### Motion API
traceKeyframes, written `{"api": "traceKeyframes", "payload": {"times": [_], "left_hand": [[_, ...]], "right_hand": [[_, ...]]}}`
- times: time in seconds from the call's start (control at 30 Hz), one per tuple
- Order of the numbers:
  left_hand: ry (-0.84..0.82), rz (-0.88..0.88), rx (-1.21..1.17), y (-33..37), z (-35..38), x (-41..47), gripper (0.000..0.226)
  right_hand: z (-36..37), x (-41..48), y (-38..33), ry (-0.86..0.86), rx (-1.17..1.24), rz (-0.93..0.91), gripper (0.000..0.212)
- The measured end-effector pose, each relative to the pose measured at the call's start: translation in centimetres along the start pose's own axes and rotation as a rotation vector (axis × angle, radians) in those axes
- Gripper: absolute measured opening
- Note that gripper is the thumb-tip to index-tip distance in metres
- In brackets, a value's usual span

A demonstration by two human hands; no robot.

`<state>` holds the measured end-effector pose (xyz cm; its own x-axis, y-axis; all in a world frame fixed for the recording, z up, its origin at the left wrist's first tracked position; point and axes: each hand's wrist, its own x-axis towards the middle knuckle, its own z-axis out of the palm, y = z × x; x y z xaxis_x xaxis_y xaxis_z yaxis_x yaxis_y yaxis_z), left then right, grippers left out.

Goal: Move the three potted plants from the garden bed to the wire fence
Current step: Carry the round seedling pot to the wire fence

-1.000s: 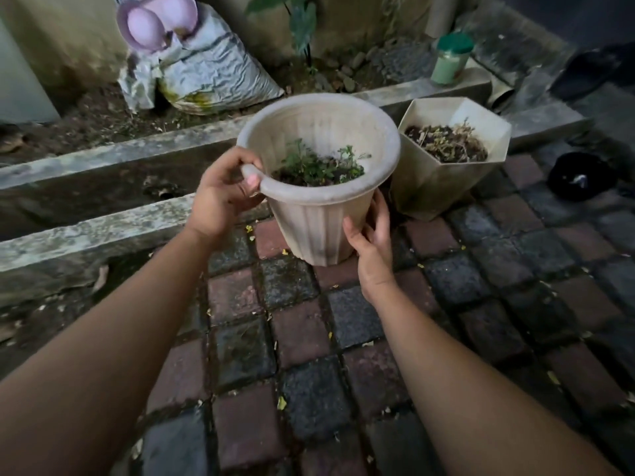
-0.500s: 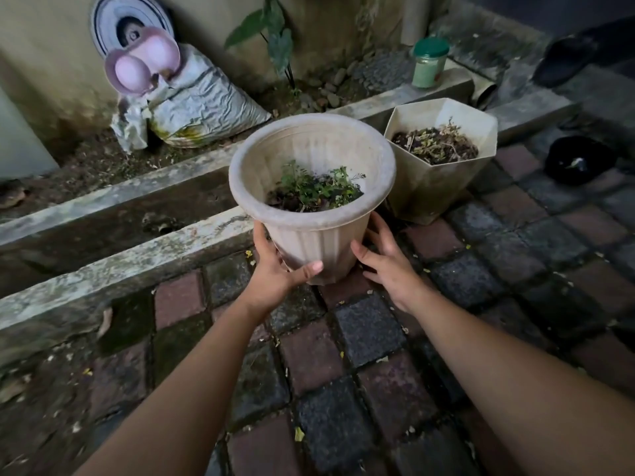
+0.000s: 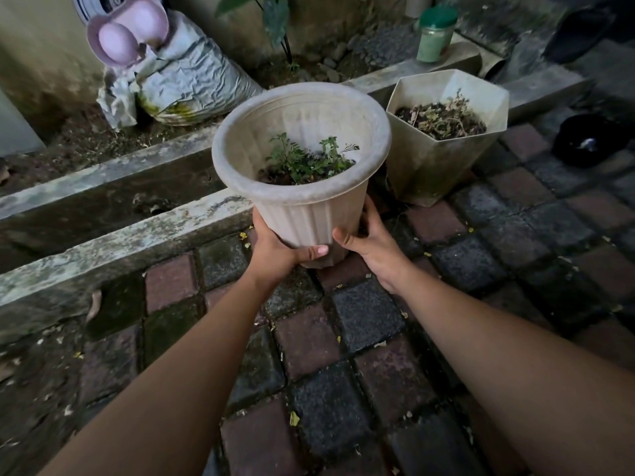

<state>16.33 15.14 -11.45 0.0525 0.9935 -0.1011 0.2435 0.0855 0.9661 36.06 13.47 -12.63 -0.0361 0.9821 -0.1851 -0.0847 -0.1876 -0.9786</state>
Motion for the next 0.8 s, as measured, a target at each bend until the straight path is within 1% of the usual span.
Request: {"api": "traceKeyframes", "payload": {"times": [0.07,0.2,0.4,0.5,0.53,0.6,0.73,0.8], "left_hand": [[0.021,-0.002,-0.006,0.1,0.3,0.0,0.129],[0.023,0.028,-0.009,0.6,0.3,-0.1,0.135],[0.020,0.108,-0.020,1.3,-0.1,-1.1,0.130],[0.038,0.136,-0.099,2.0,0.2,-1.6,0.128],[0.051,0.144,-0.129,2.4,0.3,-1.9,0.127],[0.082,0.162,-0.186,3.1,0.3,-2.3,0.125],[0.147,0.226,-0.259,5.4,-0.7,-2.0,0.118],[0.179,0.285,-0.277,7.1,-1.3,-1.5,0.116]], "right_hand": [[-0.1,0.0,-0.2,-0.003,0.026,-0.001,0.124],[-0.6,-0.9,-0.4,-0.024,0.131,0.020,0.134],[0.3,-3.2,-0.4,-0.009,0.183,0.079,0.129],[0.8,-3.8,-2.1,0.006,0.253,0.042,0.143],[1.0,-3.8,-2.8,0.014,0.262,0.024,0.144],[1.2,-3.6,-4.1,0.020,0.261,-0.019,0.136],[2.0,-2.9,-7.0,0.029,0.219,-0.085,0.101],[2.9,-2.5,-9.1,0.041,0.195,-0.118,0.095]]}}
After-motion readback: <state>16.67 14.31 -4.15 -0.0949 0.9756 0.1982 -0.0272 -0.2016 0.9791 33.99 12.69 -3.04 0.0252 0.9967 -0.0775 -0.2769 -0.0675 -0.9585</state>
